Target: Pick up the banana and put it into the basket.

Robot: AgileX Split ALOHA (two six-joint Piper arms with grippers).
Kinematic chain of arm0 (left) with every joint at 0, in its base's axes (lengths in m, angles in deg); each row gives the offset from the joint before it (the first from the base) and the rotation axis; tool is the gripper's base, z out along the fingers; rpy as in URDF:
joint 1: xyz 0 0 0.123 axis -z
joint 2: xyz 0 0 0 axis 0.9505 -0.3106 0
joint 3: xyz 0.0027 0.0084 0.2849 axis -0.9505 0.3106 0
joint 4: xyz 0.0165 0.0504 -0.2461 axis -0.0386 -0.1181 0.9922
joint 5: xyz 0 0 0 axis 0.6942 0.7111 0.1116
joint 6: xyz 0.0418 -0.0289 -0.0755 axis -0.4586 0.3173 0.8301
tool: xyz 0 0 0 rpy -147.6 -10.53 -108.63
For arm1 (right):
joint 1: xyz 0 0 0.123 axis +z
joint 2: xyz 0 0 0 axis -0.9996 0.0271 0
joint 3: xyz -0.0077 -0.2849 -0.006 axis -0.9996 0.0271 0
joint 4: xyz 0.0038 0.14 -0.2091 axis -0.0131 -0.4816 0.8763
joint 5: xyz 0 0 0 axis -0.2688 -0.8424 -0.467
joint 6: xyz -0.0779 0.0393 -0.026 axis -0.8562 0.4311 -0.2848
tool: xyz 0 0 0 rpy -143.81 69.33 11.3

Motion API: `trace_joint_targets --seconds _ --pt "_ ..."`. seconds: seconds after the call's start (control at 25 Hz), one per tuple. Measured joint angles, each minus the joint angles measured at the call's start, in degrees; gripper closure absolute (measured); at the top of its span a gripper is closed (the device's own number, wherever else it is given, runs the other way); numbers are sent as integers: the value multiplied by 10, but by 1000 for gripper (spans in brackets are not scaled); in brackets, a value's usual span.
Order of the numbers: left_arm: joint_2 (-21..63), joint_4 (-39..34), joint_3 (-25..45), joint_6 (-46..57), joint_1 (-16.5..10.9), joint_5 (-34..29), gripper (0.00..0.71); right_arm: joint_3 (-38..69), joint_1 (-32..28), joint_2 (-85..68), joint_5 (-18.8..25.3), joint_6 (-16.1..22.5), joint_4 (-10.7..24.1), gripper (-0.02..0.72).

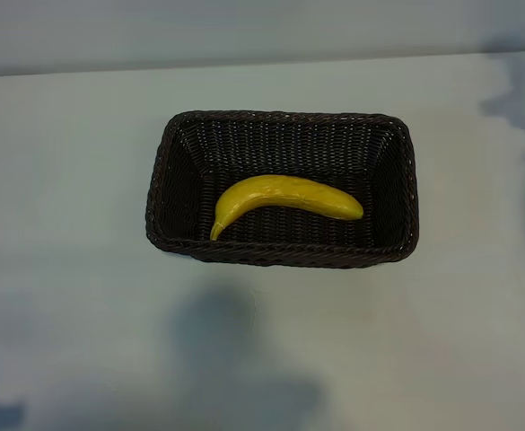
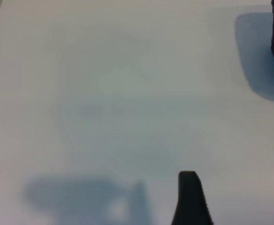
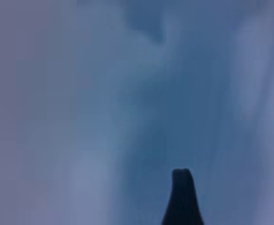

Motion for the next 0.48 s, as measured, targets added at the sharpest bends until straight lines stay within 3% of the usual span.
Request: trace_joint_targets --seconds 0.2,0.48 --pt "0 0 0 0 0 0 196 0 -46 0 36 -60 -73 180" --pt "0 0 0 0 0 0 196 0 -49 -7 37 -66 -93 191"
